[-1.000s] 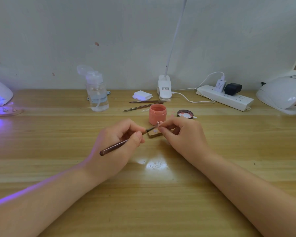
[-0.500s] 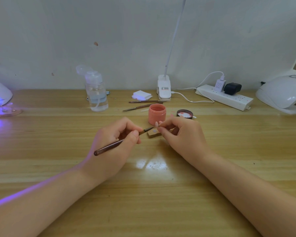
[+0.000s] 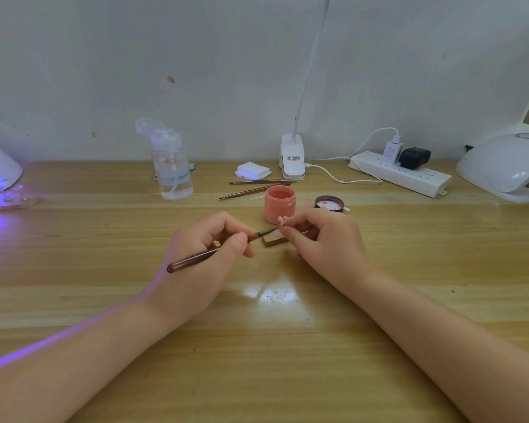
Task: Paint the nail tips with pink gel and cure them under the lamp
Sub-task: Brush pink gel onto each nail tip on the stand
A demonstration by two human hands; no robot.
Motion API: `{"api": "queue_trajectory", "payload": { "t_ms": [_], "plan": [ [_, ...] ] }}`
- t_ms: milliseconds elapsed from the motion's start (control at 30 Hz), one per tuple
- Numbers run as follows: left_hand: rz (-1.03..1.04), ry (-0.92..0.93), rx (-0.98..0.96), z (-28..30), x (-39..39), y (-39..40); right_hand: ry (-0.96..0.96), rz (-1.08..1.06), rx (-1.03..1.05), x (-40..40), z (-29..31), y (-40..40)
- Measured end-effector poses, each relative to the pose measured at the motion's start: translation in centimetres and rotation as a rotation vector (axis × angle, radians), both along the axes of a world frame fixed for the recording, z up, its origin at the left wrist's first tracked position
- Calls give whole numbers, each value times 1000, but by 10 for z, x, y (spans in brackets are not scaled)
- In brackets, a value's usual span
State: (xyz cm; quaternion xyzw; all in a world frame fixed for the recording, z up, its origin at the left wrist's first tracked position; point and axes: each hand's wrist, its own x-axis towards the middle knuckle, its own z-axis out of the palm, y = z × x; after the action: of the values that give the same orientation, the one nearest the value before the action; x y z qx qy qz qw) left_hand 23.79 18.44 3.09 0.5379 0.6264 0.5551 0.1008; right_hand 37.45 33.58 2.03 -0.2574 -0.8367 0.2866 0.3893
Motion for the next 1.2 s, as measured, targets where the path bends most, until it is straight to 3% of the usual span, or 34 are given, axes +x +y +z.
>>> {"api": "queue_trajectory", "payload": {
  "t_ms": [333,467,567,900,1200],
  "plan": [
    [-8,-36,30,3,4,-1,9,13,-58,0,1,0],
    [106,-156,134,22,-3,11,16,15,-59,-1,1,-1],
    [198,-118,126,44,-10,27,12,10,-56,-1,1,-1],
    [246,324,-288,102,-21,111,31,12,-77,-2,-1,1],
    [196,363,-569,80,-14,132,19,29,-52,-4,-2,2]
  ]
}}
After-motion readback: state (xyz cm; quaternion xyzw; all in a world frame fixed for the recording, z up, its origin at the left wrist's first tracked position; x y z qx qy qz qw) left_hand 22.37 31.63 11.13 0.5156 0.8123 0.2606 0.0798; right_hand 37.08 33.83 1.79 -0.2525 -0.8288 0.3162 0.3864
